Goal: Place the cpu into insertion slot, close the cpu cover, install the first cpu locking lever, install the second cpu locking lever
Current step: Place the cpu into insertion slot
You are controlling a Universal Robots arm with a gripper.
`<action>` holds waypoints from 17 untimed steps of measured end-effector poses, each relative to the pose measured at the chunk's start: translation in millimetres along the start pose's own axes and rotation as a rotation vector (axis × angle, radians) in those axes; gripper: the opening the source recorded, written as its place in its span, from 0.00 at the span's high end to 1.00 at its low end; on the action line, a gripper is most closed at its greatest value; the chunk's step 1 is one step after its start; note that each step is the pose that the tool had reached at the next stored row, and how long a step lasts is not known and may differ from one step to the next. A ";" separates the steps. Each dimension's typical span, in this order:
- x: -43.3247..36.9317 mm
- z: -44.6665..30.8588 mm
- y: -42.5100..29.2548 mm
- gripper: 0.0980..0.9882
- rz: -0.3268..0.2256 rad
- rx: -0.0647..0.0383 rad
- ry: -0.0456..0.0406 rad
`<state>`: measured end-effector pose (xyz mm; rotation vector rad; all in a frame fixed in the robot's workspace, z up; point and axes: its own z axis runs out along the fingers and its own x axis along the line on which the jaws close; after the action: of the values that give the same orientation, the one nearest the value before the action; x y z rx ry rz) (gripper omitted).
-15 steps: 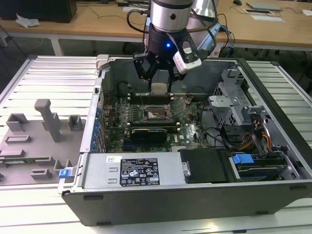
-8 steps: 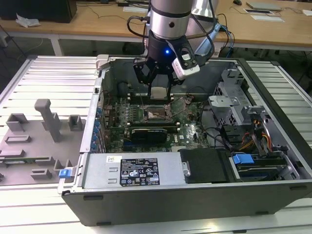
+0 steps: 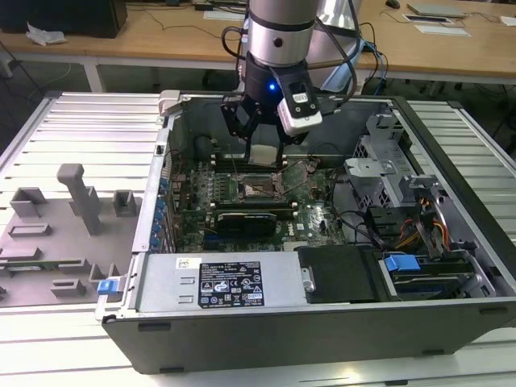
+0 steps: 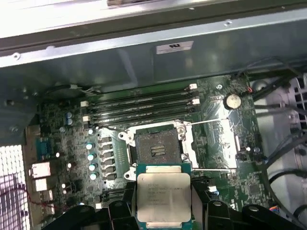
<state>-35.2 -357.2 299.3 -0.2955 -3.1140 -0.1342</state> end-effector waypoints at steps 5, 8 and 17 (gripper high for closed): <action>0.0 1.1 -0.1 0.50 0.088 -0.001 -0.0076; 0.0 1.7 -0.1 0.50 0.131 -0.002 -0.0112; -0.1 3.3 -0.3 0.50 0.306 -0.004 -0.0263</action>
<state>-35.2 -357.2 296.0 -0.7719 -3.0453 -0.1330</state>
